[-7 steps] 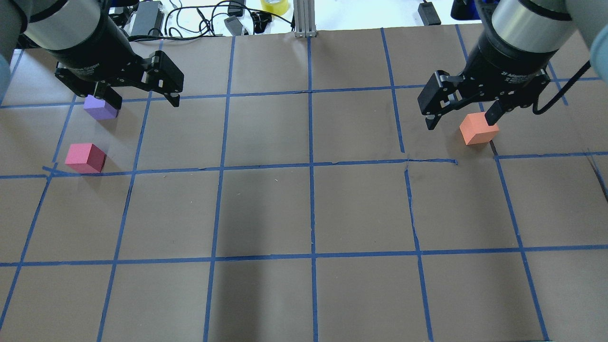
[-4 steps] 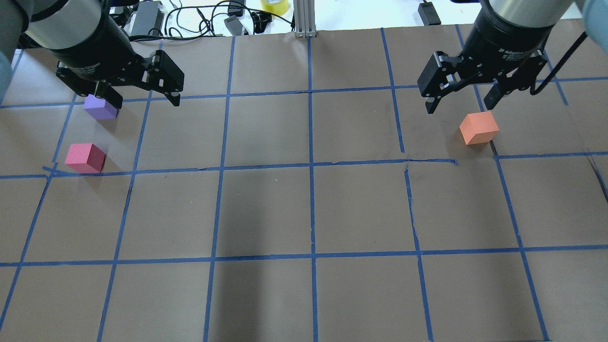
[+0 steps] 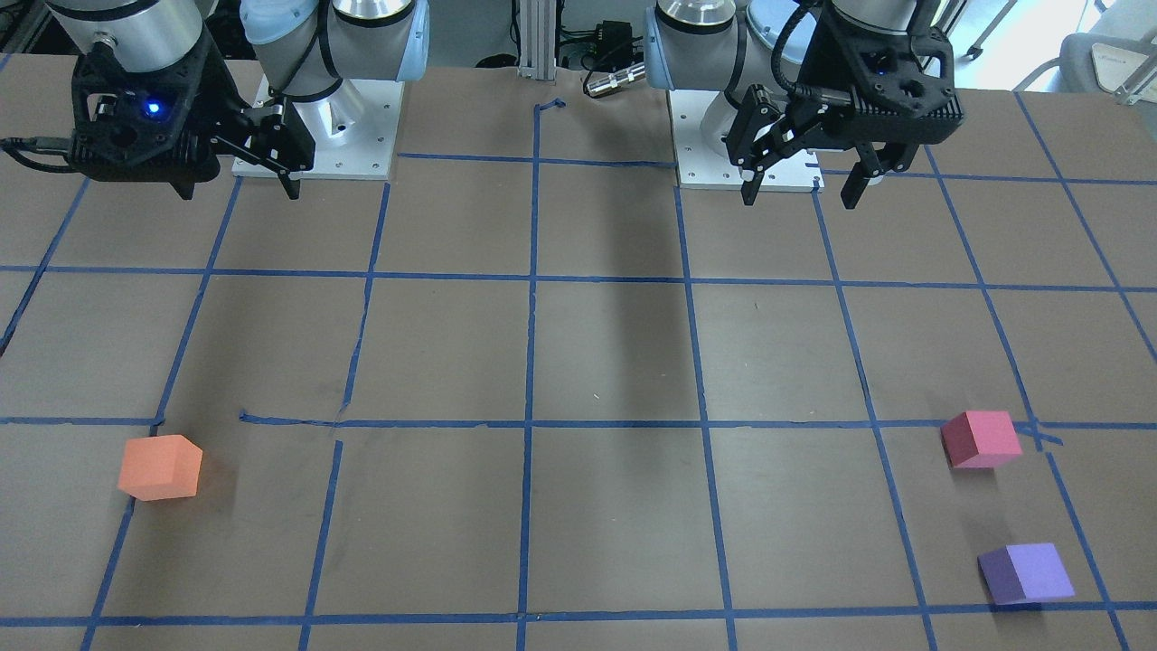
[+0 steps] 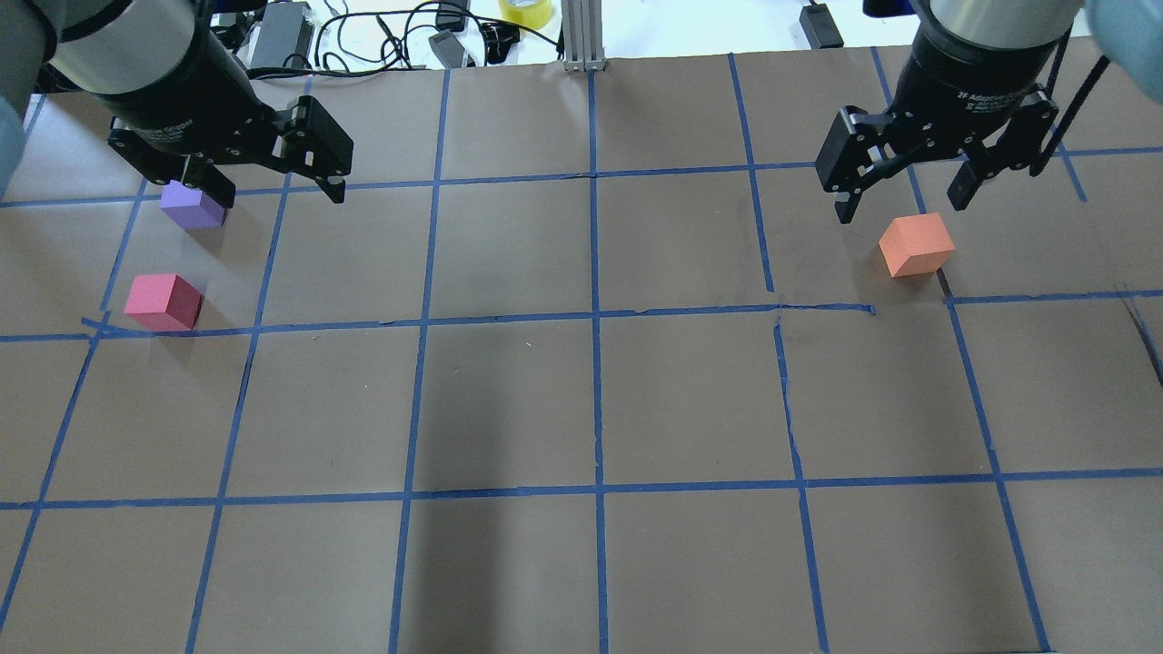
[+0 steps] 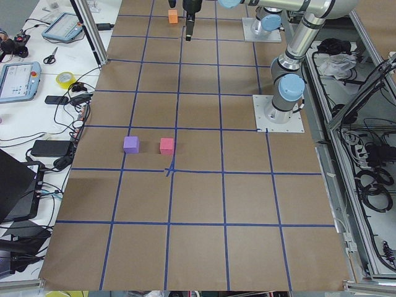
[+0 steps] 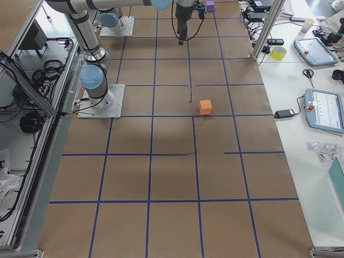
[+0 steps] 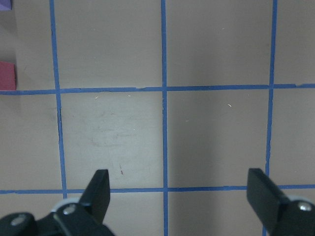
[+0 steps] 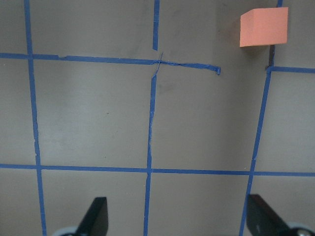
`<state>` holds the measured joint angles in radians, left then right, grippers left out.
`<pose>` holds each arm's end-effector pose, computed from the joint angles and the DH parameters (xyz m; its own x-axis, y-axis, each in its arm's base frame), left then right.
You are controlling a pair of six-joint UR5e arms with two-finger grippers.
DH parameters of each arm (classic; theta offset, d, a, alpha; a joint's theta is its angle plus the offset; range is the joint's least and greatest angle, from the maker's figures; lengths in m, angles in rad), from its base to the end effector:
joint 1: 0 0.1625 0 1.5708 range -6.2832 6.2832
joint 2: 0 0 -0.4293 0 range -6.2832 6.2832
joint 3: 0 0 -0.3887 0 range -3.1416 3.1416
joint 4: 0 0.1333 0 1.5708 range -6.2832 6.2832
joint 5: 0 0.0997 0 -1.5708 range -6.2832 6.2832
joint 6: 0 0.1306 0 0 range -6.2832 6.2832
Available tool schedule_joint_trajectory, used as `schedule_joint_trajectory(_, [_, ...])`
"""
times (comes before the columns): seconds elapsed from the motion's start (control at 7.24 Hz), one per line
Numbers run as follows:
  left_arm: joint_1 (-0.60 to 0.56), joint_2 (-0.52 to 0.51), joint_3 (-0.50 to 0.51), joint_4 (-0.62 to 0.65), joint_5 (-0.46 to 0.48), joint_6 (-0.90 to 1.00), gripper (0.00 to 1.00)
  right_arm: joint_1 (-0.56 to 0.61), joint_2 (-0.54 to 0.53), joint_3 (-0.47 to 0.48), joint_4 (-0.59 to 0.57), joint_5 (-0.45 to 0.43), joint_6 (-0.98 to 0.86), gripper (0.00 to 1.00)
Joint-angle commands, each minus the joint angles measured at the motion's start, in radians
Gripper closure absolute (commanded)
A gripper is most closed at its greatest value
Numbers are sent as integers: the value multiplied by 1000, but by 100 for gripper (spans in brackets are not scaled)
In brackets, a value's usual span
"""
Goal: Arrange blocks in a line
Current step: 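Move the open right gripper down over the orange block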
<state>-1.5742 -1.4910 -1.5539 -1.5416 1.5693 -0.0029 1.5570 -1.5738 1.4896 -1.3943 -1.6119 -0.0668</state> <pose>-0.1351 -0.4675 0.5109 -1.0000 0.0007 0.0018 0.0005 0.9921 -0.1255 0.1214 -0.4750 0.4854 -0.9978 -0.0565 0.0347 -0.0530 0.9941 0.0947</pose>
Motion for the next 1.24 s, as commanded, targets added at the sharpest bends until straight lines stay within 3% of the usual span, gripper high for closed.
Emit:
schedule_joint_trajectory(0.0, [0,0,0,0,0,0,0,0,1,6,-2,6,12,0])
schedule_joint_trajectory(0.41, [0,3,0,-2,0,1,0,-3,32,38,-20,7,7,0])
schedule_joint_trajectory(1.11, [0,3,0,0,0,1,0,-185,185,55,-319,13,-332,0])
